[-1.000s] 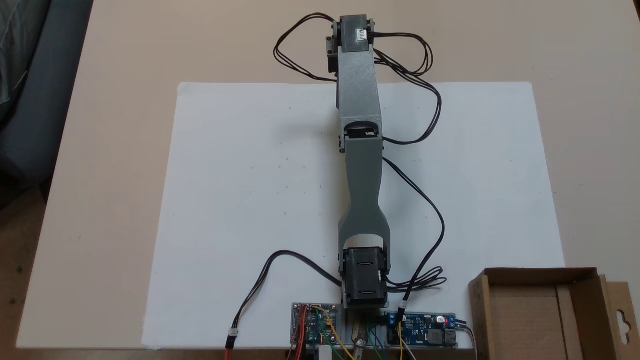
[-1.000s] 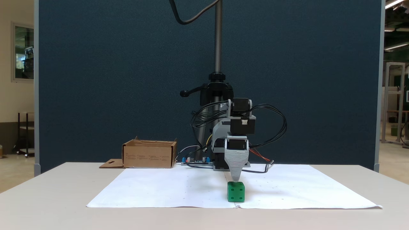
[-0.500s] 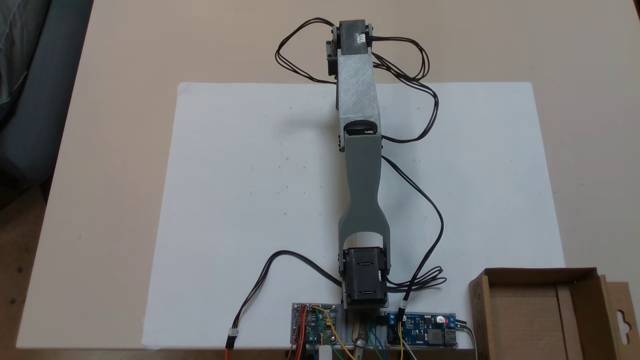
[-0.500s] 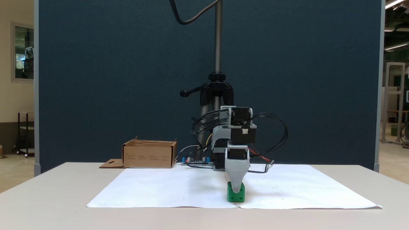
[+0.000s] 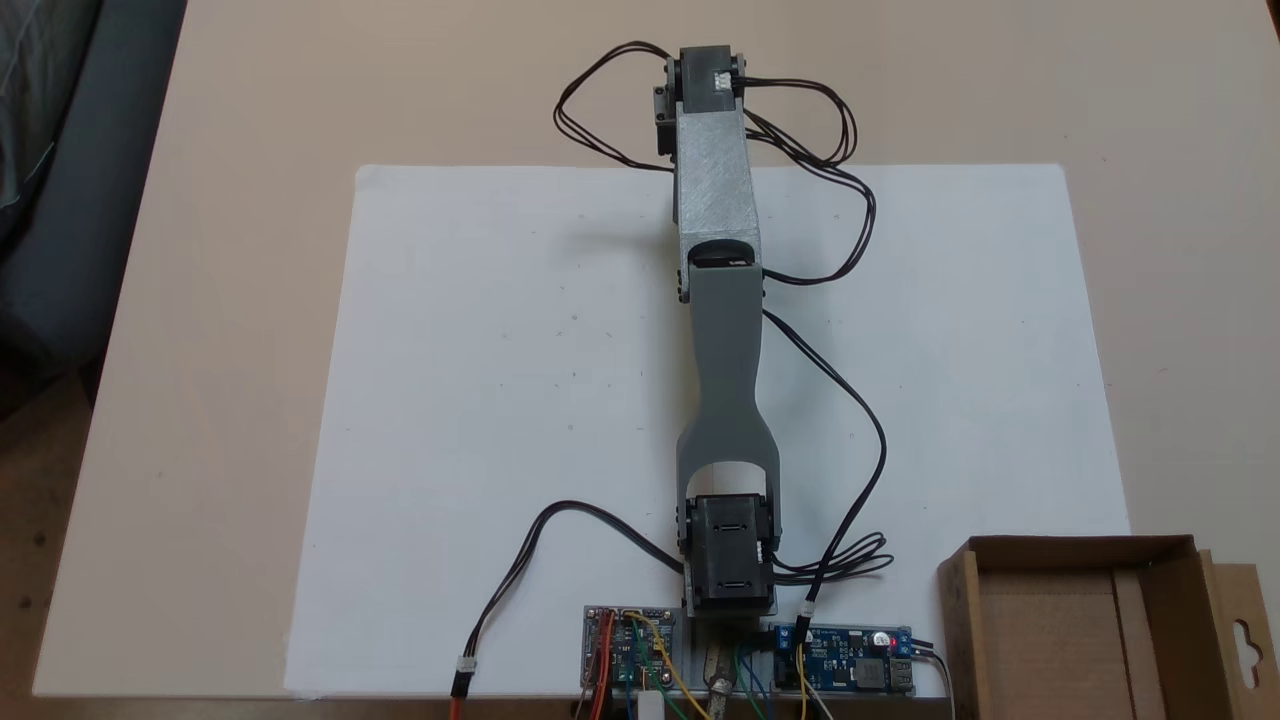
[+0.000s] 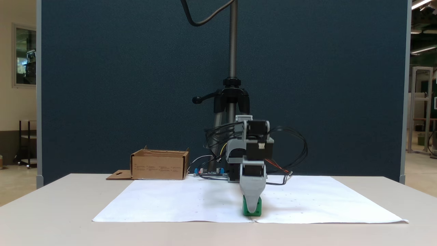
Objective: Grasp a green dice and put it in the bin.
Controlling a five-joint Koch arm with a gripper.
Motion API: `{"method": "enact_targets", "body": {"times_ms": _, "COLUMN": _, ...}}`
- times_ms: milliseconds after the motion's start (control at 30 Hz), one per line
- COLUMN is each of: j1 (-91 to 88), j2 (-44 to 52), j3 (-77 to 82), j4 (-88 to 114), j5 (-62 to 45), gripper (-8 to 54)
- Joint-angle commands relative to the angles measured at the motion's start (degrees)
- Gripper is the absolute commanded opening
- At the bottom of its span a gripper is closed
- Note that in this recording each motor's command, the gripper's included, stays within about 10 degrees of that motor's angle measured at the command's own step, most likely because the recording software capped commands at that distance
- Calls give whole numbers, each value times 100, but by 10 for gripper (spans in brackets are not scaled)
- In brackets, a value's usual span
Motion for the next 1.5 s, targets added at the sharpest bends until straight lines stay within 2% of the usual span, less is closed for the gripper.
{"method": "enact_targets", "body": {"times_ms": 0, "j1": -9, "j2": 123, "j3": -176, "j4": -255, "j5": 281, "gripper": 420}}
{"method": "enact_targets", "body": {"times_ms": 200, "j1": -18, "j2": 18, "j3": -176, "j4": -255, "j5": 281, "gripper": 416}}
{"method": "enact_targets", "body": {"times_ms": 400, "j1": -18, "j2": -44, "j3": -176, "j4": -255, "j5": 290, "gripper": 366}}
{"method": "enact_targets", "body": {"times_ms": 1200, "j1": 53, "j2": -97, "j3": -132, "j4": -387, "j5": 281, "gripper": 364}}
{"method": "enact_targets", "body": {"times_ms": 1233, "j1": 44, "j2": -97, "j3": -114, "j4": -378, "j5": 281, "gripper": 348}}
{"method": "enact_targets", "body": {"times_ms": 1467, "j1": 44, "j2": -97, "j3": -70, "j4": -360, "j5": 281, "gripper": 119}}
